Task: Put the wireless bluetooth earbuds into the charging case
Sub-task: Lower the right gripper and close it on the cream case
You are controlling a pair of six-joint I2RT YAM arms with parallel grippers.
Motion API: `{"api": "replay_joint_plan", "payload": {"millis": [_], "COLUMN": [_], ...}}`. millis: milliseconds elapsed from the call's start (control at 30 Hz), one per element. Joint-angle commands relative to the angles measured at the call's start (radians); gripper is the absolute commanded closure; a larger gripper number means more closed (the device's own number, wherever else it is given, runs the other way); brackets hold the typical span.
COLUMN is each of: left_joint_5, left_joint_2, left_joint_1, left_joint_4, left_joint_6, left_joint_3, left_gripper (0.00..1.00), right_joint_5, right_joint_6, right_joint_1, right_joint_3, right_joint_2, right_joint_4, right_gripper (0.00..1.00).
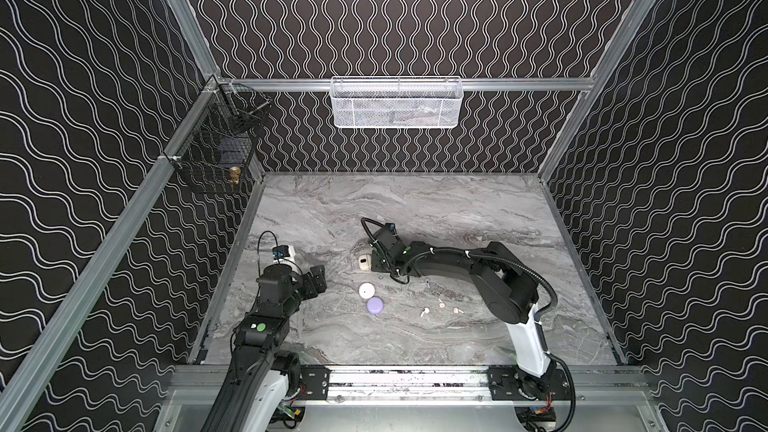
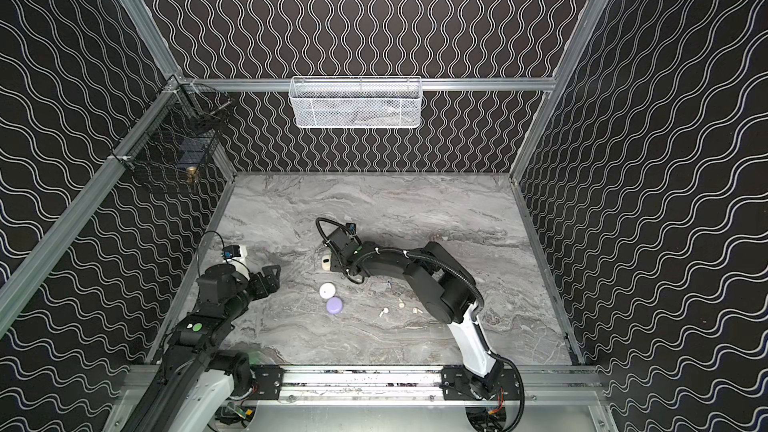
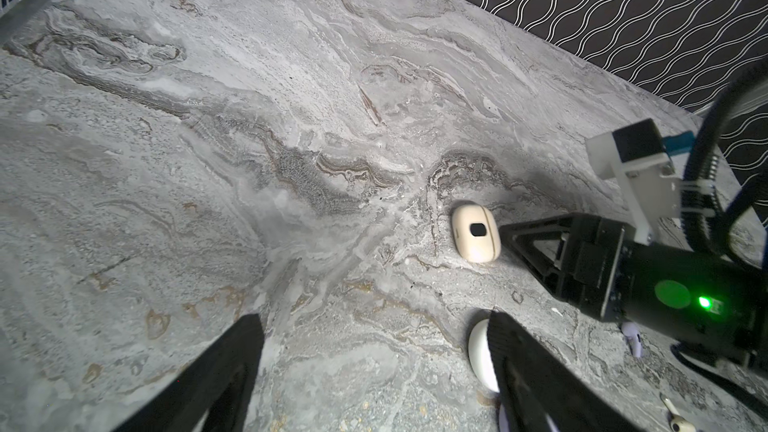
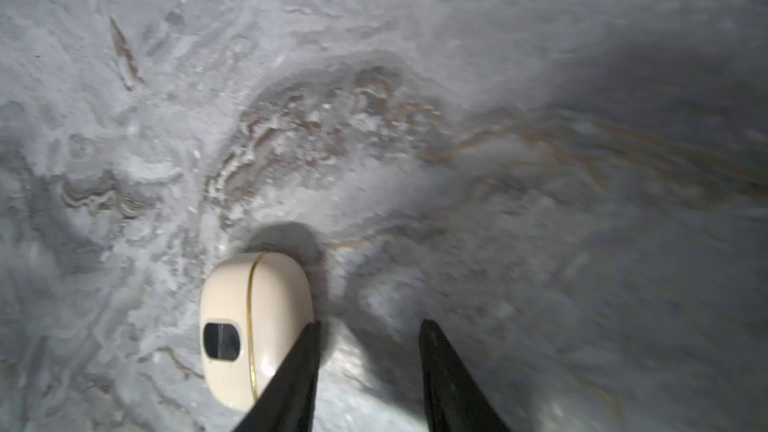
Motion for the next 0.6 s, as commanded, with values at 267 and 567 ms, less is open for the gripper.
{"api": "replay_joint_plan", "payload": {"millis": [267, 567], "left_joint_5": [-0.019, -0.122], "left_joint_2": [-0.002, 0.010], "left_joint_1": [0.001, 0.001], "left_joint_4": [0.021, -0.033], "left_joint_6": [-0.006, -0.052], "left_joint_3": [0.001, 0.016], "left_gripper": [0.11, 0.08], "right_joint_5": [0.023, 0.050], "right_joint_6": [-0.100, -0.123], "right_joint_1": [0.001, 0.065], "right_joint_3": [0.091, 0.142], "right_joint_2": [-0.030, 0.001], "right_joint_4": [-0.100, -0.131], "right_gripper": [0.37, 0.20]}}
